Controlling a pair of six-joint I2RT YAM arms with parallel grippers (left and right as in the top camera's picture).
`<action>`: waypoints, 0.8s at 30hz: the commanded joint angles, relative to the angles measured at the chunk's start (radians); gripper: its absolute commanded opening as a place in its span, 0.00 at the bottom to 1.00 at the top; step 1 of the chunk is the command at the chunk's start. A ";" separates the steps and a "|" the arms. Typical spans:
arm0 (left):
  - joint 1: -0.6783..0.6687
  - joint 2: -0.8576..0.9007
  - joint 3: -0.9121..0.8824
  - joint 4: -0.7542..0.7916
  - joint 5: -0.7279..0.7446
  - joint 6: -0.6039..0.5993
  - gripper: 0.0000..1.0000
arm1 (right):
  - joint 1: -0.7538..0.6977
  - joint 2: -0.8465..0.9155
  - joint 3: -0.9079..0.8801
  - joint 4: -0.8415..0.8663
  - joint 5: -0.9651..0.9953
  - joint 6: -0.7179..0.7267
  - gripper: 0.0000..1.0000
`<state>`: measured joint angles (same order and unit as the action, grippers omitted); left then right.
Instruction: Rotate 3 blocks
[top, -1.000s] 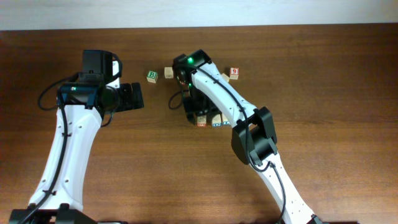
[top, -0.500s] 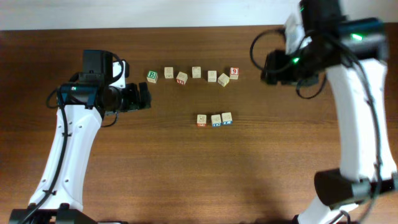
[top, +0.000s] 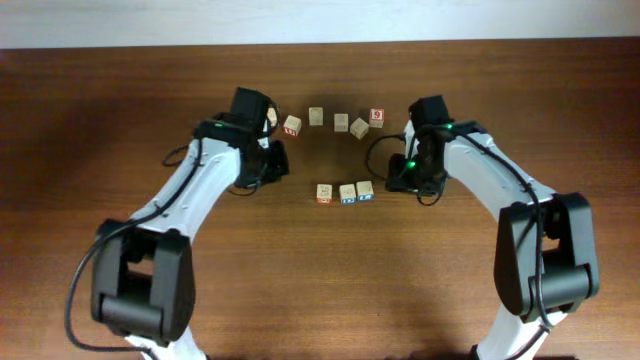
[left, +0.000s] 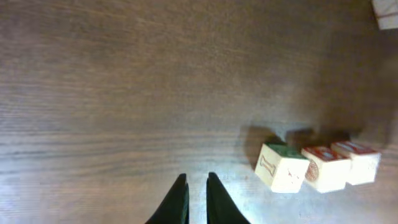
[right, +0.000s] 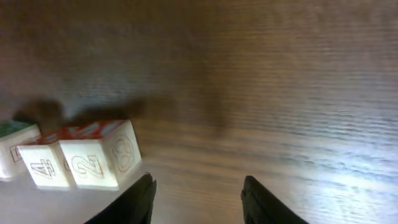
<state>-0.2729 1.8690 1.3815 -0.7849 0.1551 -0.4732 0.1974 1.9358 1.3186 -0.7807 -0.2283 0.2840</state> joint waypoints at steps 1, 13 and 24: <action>-0.013 0.014 -0.006 0.034 -0.025 -0.032 0.09 | 0.019 -0.013 -0.032 0.072 -0.004 0.047 0.46; -0.018 0.014 -0.006 0.070 -0.021 -0.032 0.11 | 0.124 0.064 -0.032 0.120 -0.047 0.171 0.40; -0.028 0.014 0.024 0.068 -0.111 0.002 0.12 | 0.149 0.063 0.052 0.072 -0.056 0.130 0.41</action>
<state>-0.3260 1.8786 1.3792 -0.7132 0.1001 -0.4950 0.3538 1.9926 1.2984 -0.6685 -0.2794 0.4496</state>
